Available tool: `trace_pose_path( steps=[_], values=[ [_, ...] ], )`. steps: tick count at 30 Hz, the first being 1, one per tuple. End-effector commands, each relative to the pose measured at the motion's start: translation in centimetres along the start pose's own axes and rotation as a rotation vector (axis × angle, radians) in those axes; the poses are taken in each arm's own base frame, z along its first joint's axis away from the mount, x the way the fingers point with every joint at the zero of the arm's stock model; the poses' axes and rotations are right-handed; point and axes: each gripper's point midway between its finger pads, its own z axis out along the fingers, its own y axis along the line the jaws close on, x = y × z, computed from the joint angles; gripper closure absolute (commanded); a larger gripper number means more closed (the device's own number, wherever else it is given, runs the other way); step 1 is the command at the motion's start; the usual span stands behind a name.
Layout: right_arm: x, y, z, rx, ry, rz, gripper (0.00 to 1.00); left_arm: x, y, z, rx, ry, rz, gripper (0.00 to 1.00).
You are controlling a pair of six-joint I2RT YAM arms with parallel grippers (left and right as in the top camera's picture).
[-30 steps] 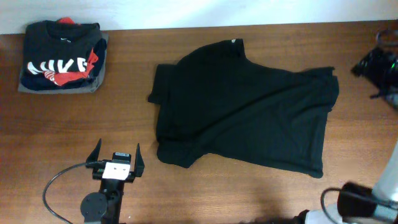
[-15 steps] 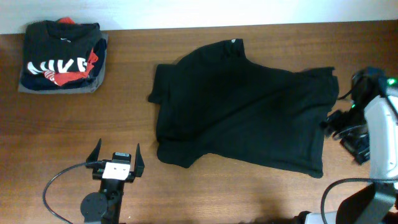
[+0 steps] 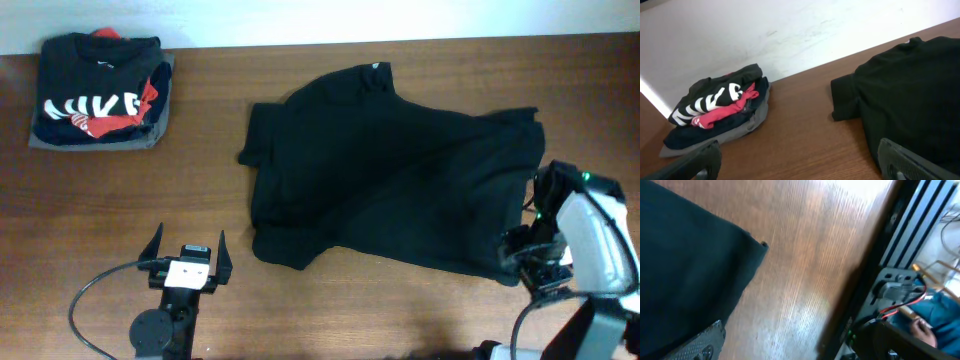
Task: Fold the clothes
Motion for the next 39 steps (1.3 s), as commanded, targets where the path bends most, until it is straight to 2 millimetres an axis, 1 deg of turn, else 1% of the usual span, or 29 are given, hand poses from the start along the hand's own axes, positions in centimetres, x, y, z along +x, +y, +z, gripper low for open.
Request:
trace_pose_path(
  steps=[1, 5, 8, 11, 19, 24, 29, 30, 32, 33, 35, 37, 39],
  values=[
    [1.0, -0.2, 1.5, -0.048, 0.013, 0.059, 0.01, 0.2, -0.1, 0.0, 0.005, 0.000, -0.011, 0.01],
    [1.0, 0.4, 3.8, -0.078, 0.002, 0.062, 0.01, 0.2, -0.1, 0.0, 0.005, 0.000, -0.011, 0.01],
    [1.1, 1.5, 5.3, -0.124, 0.004, 0.065, 0.01, 0.2, -0.1, 0.0, 0.005, 0.000, -0.011, 0.01],
    [1.1, 2.1, 6.3, -0.155, 0.002, 0.066, 0.01, 0.2, -0.1, 0.0, 0.005, 0.000, -0.011, 0.01],
    [0.7, 2.9, 7.4, -0.193, -0.025, 0.069, 0.01, 0.2, -0.1, 0.0, 0.005, 0.000, -0.011, 0.01],
    [0.0, 3.8, 7.9, -0.235, -0.062, 0.074, 0.01, 0.2, -0.1, 0.0, 0.005, 0.000, -0.011, 0.01],
    [-0.7, 4.0, 8.4, -0.247, -0.103, 0.076, 0.00, 0.2, -0.1, 0.0, 0.005, 0.000, -0.011, 0.01],
    [-0.7, 4.0, 8.4, -0.247, -0.105, 0.077, 0.02, 0.2, -0.1, 0.0, 0.005, 0.000, -0.011, 0.01],
    [-0.8, 4.0, 8.4, -0.245, -0.112, 0.078, 0.12, 0.2, -0.1, 0.0, 0.005, 0.000, -0.011, 0.01],
    [-0.9, 3.9, 8.4, -0.240, -0.115, 0.078, 0.21, 0.2, -0.1, 0.0, 0.005, 0.000, -0.011, 0.01],
    [-1.0, 3.8, 8.4, -0.233, -0.120, 0.080, 0.31, 0.2, -0.1, 0.0, 0.005, 0.000, -0.011, 0.01],
    [-1.1, 3.6, 8.4, -0.227, -0.129, 0.080, 0.45, 0.2, -0.1, 0.0, 0.005, 0.000, -0.011, 0.01],
    [-1.2, 3.6, 8.4, -0.223, -0.136, 0.082, 0.62, 0.2, -0.1, 0.0, 0.005, 0.000, -0.011, 0.01]
  ],
)
